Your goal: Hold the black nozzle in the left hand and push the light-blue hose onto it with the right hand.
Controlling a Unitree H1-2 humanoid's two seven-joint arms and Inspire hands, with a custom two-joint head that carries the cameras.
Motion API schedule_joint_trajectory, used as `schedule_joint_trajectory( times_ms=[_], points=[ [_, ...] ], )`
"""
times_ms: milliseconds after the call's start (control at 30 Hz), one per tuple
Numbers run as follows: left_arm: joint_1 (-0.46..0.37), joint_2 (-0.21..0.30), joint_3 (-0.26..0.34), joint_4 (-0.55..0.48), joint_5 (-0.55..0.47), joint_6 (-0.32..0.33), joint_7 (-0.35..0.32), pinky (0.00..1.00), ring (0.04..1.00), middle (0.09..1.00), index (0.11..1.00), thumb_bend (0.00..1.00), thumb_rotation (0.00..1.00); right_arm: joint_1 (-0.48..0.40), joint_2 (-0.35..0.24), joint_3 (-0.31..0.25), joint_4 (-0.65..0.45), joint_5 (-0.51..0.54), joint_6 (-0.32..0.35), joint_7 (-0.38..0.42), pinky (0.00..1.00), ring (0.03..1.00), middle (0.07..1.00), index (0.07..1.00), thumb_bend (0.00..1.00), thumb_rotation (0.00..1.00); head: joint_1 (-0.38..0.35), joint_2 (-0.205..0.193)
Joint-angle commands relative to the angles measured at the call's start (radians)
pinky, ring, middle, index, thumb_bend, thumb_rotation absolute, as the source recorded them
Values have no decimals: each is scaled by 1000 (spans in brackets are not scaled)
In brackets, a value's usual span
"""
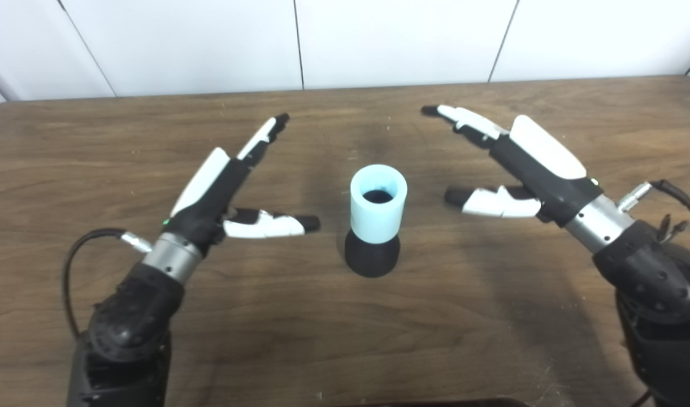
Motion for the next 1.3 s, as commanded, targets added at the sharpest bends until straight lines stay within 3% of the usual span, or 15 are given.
schedule_joint_trajectory(
  times_ms=[0,200,300,433,600,800,967,1267],
  points=[
    [5,-13,28,6,-47,-50,63,1000,1000,985,977,948,512,-17,19,-21,-8,30,19,-54,807,922,935,941,515,995,-1,2],
    [61,-53,75,70,-46,-149,222,898,928,929,959,822,577,13,111,-55,52,91,79,-142,783,898,923,923,499,1000,-7,-12],
    [95,-87,98,90,-93,-131,260,852,907,915,959,699,629,32,156,-77,82,144,103,-178,793,894,922,911,419,1000,-11,-5],
    [123,-97,97,117,-129,-118,272,856,915,921,959,512,731,53,201,-91,125,197,109,-223,852,896,896,904,414,1000,-17,-3],
    [138,-84,95,149,-143,-137,284,858,916,924,959,470,745,82,215,-81,150,226,95,-257,873,913,898,909,412,1000,-20,-1],
    [153,-93,81,182,-147,-136,310,867,924,930,966,451,746,112,239,-71,201,270,33,-298,891,926,903,908,433,1000,-24,-10],
    [166,-97,59,180,-163,-130,311,893,939,945,976,406,787,129,267,-50,232,274,-21,-337,897,919,891,887,464,1000,-18,-40],
    [173,-107,71,202,-242,-174,326,921,952,960,983,402,826,119,289,-72,313,329,-150,-389,920,951,938,894,493,1000,-19,-91]
  ],
)
